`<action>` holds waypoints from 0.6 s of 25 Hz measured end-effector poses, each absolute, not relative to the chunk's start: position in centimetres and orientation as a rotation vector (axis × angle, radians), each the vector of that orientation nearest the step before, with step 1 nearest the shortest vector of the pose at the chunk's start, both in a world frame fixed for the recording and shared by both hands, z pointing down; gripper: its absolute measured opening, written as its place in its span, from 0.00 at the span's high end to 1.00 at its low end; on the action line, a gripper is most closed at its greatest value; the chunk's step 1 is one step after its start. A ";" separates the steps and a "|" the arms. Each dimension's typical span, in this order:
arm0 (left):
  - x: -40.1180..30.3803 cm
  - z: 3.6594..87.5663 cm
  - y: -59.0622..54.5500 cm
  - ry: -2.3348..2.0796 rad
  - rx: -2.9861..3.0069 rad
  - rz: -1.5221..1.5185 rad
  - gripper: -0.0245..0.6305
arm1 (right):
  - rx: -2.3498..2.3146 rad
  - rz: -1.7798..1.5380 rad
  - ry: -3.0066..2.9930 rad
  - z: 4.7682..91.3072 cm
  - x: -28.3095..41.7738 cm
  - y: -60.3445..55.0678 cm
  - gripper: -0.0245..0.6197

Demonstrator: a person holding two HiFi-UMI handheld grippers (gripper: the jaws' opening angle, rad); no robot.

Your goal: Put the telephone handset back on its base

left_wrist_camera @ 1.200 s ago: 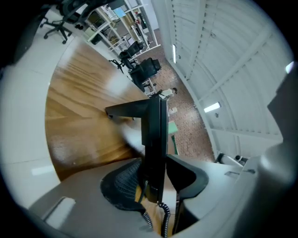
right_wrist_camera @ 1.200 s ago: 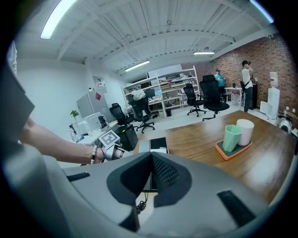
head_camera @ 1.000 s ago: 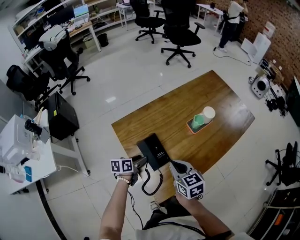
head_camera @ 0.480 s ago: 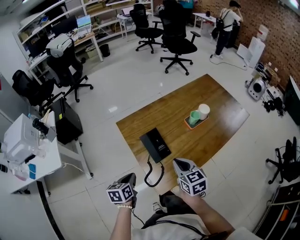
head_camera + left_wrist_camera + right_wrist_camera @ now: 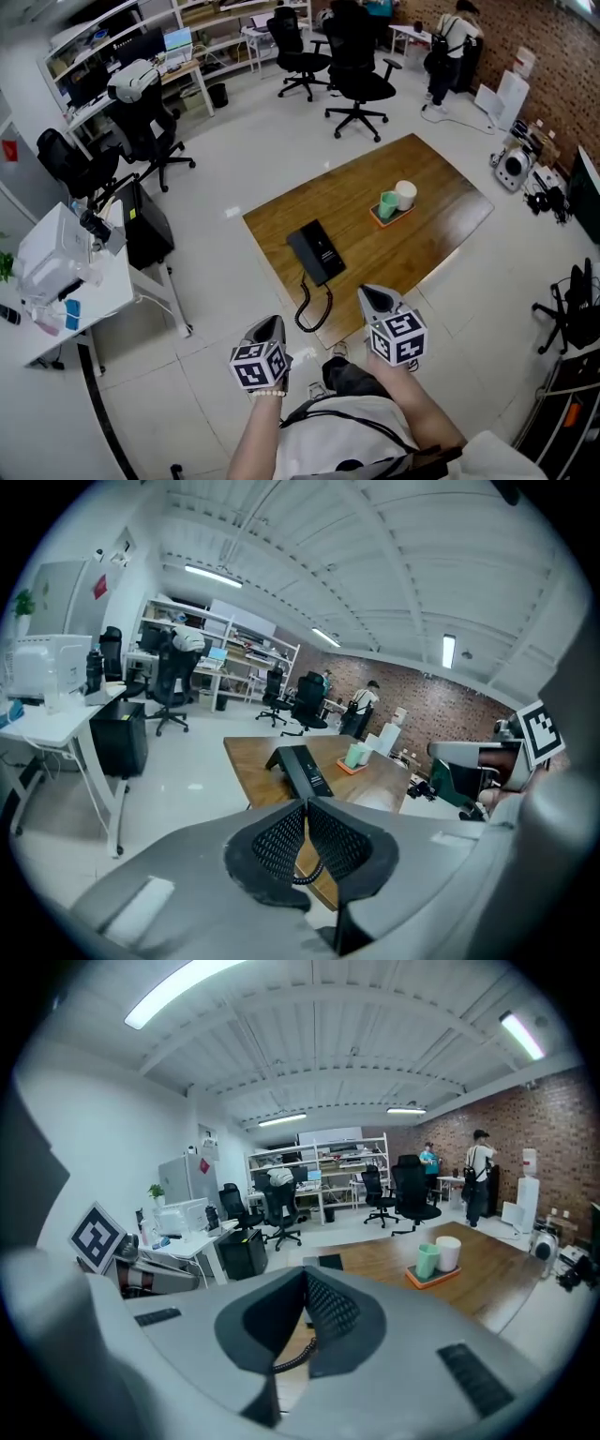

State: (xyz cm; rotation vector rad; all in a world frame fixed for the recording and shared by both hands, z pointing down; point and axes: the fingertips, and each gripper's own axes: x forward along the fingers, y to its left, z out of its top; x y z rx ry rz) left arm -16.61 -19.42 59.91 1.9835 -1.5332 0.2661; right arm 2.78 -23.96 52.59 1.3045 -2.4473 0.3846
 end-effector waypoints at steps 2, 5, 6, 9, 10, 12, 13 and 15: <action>-15.1 59.2 -19.1 -1.516 2.030 0.290 0.96 | 1.326 0.375 -2.448 51.9 3.0 -22.8 0.96; -13.5 57.9 -18.6 -1.498 2.089 0.307 0.96 | 1.372 0.390 -2.438 51.6 3.8 -21.6 0.96; -13.3 57.6 -18.5 -1.498 2.100 0.309 0.96 | 1.382 0.403 -2.438 51.6 3.8 -21.5 0.96; -13.1 57.2 -18.4 -1.489 2.108 0.298 0.96 | 1.382 0.402 -2.449 51.3 3.0 -21.3 0.96; -13.2 57.1 -18.4 -1.486 2.109 0.294 0.96 | 1.378 0.391 -2.451 51.2 2.7 -21.3 0.96; -13.2 57.1 -18.3 -1.481 2.110 0.292 0.96 | 1.376 0.383 -2.449 51.1 2.5 -21.1 0.96; -13.3 57.1 -18.2 -1.478 2.109 0.291 0.96 | 1.378 0.385 -2.445 51.1 2.5 -20.9 0.96; -13.3 57.2 -18.1 -1.473 2.106 0.284 0.96 | 1.385 0.386 -2.436 51.2 2.8 -20.8 0.96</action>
